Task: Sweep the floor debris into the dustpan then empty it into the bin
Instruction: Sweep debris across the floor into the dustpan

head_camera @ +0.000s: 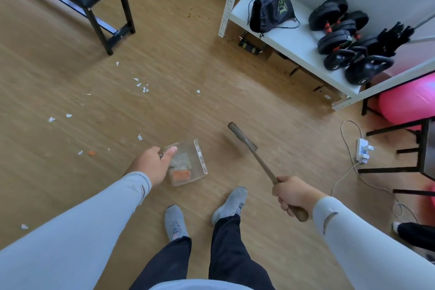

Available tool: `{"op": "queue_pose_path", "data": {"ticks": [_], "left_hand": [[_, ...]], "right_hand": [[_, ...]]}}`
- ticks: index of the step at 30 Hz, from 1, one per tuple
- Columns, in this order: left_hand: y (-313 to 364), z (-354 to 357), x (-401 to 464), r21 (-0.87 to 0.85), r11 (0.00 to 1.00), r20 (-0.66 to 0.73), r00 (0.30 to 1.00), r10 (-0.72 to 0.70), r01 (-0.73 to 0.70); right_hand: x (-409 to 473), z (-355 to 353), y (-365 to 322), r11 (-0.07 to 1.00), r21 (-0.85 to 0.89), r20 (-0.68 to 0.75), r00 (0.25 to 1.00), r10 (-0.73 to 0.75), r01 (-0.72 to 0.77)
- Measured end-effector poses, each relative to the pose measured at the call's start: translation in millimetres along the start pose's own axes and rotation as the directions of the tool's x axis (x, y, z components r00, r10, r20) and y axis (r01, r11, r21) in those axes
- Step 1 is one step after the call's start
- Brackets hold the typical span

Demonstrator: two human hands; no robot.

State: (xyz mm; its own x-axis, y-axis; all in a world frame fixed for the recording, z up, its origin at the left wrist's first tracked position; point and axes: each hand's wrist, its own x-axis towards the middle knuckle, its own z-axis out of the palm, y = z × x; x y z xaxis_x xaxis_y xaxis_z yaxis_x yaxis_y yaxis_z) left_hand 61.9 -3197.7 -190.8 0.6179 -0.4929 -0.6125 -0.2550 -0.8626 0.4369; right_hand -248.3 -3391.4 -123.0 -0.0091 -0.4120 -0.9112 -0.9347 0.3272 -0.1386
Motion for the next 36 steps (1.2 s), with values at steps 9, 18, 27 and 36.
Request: {"op": "queue_pose_path", "data": {"ticks": [9, 18, 27, 36], "left_hand": [[-43.5, 2.9, -14.9, 0.003, 0.992, -0.081, 0.989, -0.125, 0.126], [-67.2, -6.9, -15.1, -0.010, 0.992, -0.077, 0.989, -0.124, 0.124], [-67.5, -6.1, -18.6, -0.020, 0.994, -0.075, 0.991, -0.108, 0.107], [-71.8, -2.6, -17.8, -0.007, 0.995, -0.107, 0.989, -0.102, 0.101]], "right_hand": [[28.9, 84.5, -4.2, 0.935, -0.342, 0.134, 0.990, -0.049, 0.092], [2.3, 26.1, 31.9, 0.980, 0.137, 0.417, 0.906, 0.076, -0.145], [-12.3, 30.6, 9.7, 0.992, -0.126, 0.121, 0.993, 0.009, 0.006], [-13.4, 111.8, 6.0, 0.998, -0.008, 0.284, 0.957, 0.065, -0.065]]}}
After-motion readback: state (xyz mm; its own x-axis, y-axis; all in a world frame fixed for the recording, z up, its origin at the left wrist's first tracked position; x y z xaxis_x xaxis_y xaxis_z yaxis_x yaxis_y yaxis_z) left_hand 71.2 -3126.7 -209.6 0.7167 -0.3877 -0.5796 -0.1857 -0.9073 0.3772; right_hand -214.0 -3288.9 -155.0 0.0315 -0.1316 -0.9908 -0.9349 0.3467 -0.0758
